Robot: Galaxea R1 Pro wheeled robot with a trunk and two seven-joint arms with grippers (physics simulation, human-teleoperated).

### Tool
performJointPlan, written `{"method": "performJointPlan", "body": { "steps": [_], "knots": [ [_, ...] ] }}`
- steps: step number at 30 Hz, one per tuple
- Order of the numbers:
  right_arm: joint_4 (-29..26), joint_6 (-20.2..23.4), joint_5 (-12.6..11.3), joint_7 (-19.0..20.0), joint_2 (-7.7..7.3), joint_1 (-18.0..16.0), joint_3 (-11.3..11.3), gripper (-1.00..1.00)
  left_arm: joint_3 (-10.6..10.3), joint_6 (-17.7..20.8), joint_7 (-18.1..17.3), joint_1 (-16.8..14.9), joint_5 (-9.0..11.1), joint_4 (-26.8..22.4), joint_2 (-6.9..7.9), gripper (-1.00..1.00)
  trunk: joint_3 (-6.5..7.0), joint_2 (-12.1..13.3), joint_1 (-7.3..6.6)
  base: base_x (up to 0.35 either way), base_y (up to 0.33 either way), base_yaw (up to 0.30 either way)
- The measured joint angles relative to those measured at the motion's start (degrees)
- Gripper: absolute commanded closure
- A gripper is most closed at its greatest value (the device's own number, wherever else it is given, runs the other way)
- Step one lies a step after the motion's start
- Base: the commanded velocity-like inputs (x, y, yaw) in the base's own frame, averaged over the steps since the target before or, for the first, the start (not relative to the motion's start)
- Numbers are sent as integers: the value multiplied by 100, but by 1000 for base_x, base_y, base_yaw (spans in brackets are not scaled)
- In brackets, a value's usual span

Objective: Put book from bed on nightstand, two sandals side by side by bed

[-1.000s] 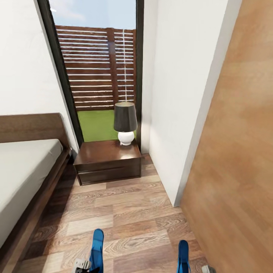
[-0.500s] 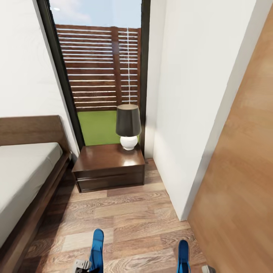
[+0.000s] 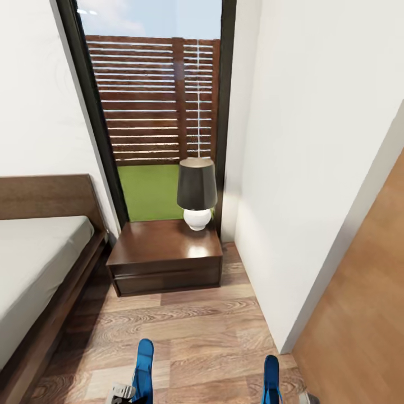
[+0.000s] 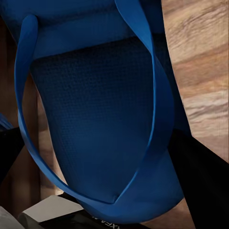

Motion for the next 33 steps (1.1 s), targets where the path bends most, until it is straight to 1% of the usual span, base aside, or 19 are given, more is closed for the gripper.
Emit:
{"method": "performJointPlan", "body": {
  "steps": [7,15,25,33],
  "knots": [
    [2,0,3,-1,0,0,0,100,4,10,-14,1,7,0,1,100,0,0,0,326,0,49],
    [3,0,6,-1,0,-1,0,100,0,0,0,0,1,-1,8,100,0,0,0,327,0,117],
    [8,-1,6,0,0,0,0,100,5,9,-14,0,7,0,9,100,0,0,0,325,0,13],
    [26,-7,2,1,-5,0,-4,100,-2,-1,-1,0,5,-1,4,100,0,0,3,63,0,0]
  ]
}}
